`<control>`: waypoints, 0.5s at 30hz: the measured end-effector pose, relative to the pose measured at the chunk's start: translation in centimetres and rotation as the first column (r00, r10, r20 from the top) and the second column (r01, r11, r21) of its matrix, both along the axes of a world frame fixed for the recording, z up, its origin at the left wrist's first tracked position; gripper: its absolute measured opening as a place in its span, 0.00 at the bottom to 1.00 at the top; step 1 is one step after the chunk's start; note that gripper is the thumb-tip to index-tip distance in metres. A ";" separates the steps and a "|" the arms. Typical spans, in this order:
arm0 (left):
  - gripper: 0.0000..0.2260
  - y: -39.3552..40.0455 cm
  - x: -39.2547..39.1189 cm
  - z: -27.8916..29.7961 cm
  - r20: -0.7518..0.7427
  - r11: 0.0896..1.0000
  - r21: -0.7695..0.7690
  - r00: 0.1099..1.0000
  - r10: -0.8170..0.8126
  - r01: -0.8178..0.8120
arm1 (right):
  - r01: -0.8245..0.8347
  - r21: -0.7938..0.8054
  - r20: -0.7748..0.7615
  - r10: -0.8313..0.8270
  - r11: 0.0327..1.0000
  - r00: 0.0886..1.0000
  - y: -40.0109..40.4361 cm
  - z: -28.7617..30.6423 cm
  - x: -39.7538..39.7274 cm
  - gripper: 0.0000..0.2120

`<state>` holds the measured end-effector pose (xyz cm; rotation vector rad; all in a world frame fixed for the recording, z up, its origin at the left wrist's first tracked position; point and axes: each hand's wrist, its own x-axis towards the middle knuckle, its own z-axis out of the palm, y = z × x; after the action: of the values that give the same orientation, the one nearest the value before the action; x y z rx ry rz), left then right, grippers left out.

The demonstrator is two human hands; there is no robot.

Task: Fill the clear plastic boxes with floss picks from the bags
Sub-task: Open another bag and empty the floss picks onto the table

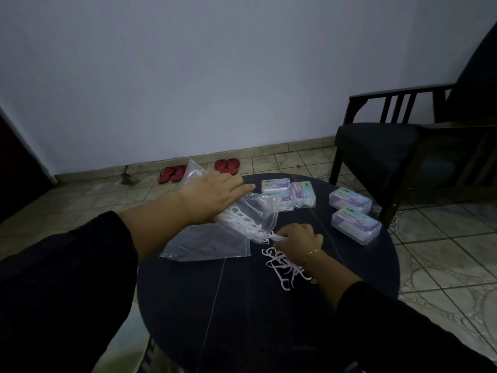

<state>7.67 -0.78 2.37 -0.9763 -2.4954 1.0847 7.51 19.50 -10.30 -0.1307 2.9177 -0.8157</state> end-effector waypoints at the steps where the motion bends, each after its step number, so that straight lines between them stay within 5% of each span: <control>1: 0.42 -0.1 -0.1 0.0 -0.016 1.000 -0.005 1.000 -0.012 0.012 | 0.013 0.010 -0.003 -0.013 1.000 1.000 0.3 0.0 -0.1 0.08; 8: 0.34 0.2 -0.2 -0.2 -0.012 0.998 0.039 0.998 -0.056 0.057 | -0.068 0.000 -0.013 0.068 0.998 0.998 0.4 0.6 0.3 0.27; 12: 0.33 0.0 -0.3 -0.1 -0.024 0.983 0.096 0.988 -0.152 0.153 | -0.072 -0.011 -0.016 0.072 0.997 0.997 -0.2 0.2 0.2 0.23; 15: 0.32 -0.1 -0.2 0.3 -0.043 0.983 0.086 0.986 -0.160 0.164 | -0.047 -0.027 -0.021 0.047 0.999 0.999 -0.3 0.0 0.1 0.10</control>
<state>7.45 -0.86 2.64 -1.1014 -2.3661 0.9244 7.59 19.18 -10.35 -0.2105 2.9110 -0.8518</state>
